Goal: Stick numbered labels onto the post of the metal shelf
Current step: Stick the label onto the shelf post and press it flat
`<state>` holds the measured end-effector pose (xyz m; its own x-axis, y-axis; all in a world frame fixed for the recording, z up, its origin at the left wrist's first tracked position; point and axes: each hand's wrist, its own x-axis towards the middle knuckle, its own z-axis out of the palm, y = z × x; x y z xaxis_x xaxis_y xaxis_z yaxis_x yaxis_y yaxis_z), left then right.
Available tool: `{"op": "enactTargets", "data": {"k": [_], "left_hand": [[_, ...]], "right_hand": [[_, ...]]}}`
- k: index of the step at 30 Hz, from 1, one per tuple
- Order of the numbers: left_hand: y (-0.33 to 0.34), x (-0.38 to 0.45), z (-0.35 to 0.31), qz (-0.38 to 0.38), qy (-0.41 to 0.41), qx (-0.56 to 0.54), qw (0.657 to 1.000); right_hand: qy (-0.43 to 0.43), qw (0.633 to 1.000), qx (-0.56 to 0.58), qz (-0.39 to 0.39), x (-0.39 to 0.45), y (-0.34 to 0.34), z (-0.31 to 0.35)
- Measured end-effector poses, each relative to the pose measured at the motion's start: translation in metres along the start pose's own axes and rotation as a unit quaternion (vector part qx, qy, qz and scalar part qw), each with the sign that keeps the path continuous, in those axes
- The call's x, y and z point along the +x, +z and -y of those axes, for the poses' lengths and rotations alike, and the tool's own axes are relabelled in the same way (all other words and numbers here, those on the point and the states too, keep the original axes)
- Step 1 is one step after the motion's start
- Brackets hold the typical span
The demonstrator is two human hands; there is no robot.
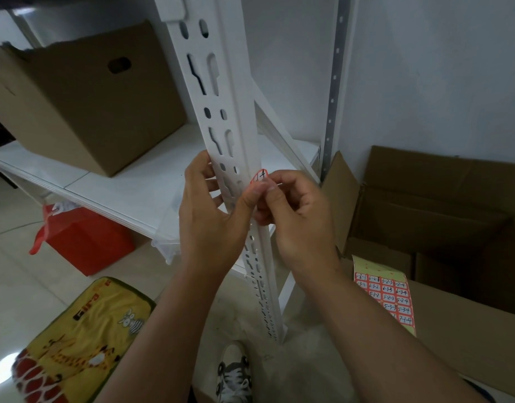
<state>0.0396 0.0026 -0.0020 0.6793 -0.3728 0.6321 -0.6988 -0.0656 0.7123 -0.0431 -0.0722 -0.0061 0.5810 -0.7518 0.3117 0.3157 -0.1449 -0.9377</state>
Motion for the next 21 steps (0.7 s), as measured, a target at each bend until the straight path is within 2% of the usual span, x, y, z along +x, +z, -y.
{"op": "enactTargets", "data": {"k": [15, 21], "left_hand": [[-0.0002, 0.0007, 0.0009, 0.006, -0.001, -0.002, 1.0], [0.004, -0.0008, -0.0038, -0.029, 0.006, 0.038, 0.999]], "right_hand": [[0.022, 0.999, 0.037, 0.01, 0.0019, -0.0005, 0.0014], [0.026, 0.999, 0.023, 0.012, 0.0025, 0.0, 0.0014]]}}
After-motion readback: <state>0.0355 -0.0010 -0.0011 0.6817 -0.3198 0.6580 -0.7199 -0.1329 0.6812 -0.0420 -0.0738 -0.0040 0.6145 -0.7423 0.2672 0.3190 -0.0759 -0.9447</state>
